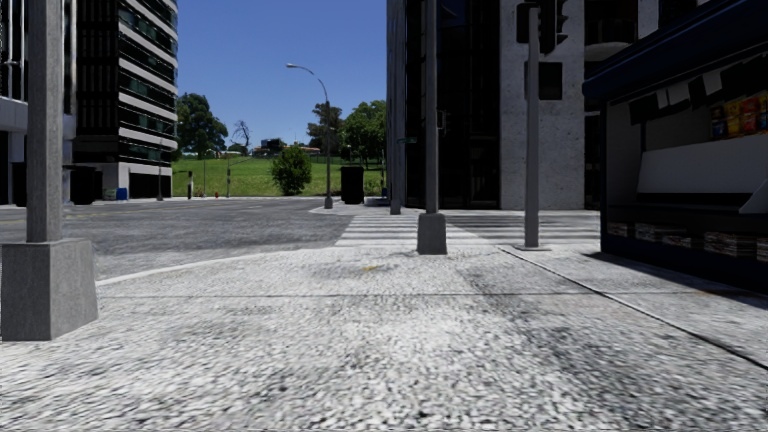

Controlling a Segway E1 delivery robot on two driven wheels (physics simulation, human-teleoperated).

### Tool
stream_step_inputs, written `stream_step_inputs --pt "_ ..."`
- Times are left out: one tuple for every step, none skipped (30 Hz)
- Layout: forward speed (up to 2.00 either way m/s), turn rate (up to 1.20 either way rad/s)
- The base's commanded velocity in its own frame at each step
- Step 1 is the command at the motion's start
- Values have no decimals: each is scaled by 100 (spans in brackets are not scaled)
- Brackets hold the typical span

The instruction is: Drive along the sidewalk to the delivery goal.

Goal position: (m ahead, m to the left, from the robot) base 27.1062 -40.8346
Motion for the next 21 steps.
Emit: stream_step_inputs --pt "200 0" --pt "200 0" --pt "200 0" --pt "200 0" --pt "200 0" --pt "200 0" --pt "200 0" --pt "200 0" --pt "200 0" --pt "200 0" --pt "200 0" --pt "200 0" --pt "200 0" --pt "200 0" --pt "200 0" --pt "200 0" --pt "200 0" --pt "200 0" --pt "200 0" --pt "200 0" --pt "200 0"
